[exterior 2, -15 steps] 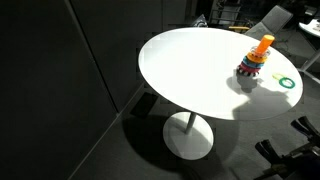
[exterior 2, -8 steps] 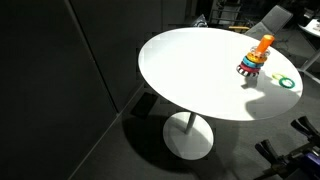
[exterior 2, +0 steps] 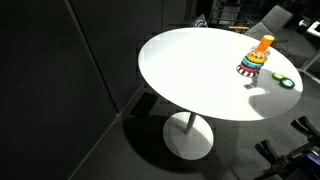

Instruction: Put the green ring on the orange stand

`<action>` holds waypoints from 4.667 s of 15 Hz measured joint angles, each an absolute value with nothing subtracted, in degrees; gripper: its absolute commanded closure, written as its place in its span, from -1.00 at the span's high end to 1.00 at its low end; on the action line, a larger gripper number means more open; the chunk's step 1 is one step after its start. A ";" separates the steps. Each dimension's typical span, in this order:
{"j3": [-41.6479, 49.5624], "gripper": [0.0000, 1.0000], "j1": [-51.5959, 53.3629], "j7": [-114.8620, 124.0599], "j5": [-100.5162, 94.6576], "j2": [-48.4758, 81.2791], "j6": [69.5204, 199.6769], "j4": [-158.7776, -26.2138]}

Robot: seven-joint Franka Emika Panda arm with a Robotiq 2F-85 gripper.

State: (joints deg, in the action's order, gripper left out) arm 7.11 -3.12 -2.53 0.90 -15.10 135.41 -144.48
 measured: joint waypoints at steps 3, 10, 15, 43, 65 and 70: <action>7.11 1.00 -3.12 -2.53 0.91 -15.10 135.41 -144.46; 7.02 1.00 -4.22 -0.57 -0.53 -13.88 135.41 -144.48; 7.26 1.00 -7.51 1.46 -0.82 -10.22 137.97 -144.65; 13.57 1.00 -10.27 5.21 -0.41 16.28 167.83 -146.42; 13.34 1.00 -11.30 5.20 2.07 26.81 171.84 -140.34; 12.64 0.32 -11.87 5.19 2.72 27.03 171.84 -140.29</action>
State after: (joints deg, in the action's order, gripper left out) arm 12.64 -11.87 5.19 2.72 27.03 171.84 -140.29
